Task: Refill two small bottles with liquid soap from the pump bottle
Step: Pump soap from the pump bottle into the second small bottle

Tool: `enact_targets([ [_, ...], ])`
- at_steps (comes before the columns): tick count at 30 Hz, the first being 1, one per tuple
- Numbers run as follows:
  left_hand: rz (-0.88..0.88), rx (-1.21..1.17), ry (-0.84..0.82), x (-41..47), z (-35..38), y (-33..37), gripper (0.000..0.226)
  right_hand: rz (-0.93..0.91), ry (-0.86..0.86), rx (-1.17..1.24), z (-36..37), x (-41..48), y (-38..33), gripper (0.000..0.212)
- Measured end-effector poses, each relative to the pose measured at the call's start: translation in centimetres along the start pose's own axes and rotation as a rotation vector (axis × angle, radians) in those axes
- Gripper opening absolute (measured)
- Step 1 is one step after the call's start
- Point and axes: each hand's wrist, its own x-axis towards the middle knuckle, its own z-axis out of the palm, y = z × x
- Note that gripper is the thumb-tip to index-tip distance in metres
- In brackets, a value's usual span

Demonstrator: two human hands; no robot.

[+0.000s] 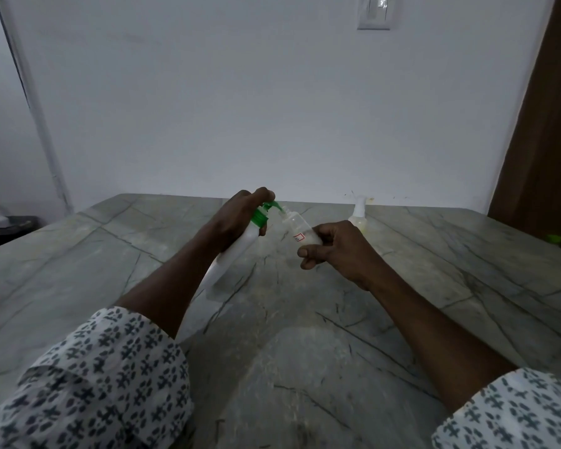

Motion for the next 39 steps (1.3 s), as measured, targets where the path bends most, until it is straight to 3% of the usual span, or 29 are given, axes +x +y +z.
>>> enact_targets([
  [9, 0.015, 0.071, 0.006, -0.06, 0.12, 0.04, 0.068, -0.026, 0.039, 0.064, 0.24, -0.10, 0.06, 0.031],
  [14, -0.003, 0.034, 0.009, -0.01, 0.03, 0.04, 0.065, -0.017, 0.051, 0.124, 0.37, -0.10, 0.17, 0.035],
  [20, 0.009, -0.016, 0.022, -0.14, 0.32, 0.14, 0.045, 0.001, 0.034, 0.098, 0.53, -0.03, 0.59, 0.037],
  [29, 0.026, 0.075, -0.009, -0.10, 0.11, -0.03, 0.063, 0.002, 0.053, 0.138, 0.49, -0.01, 0.52, 0.034],
  [39, 0.047, 0.000, 0.004, -0.33, 0.14, 0.06, 0.046, -0.005, 0.044, 0.089, 0.55, -0.03, 0.62, 0.036],
])
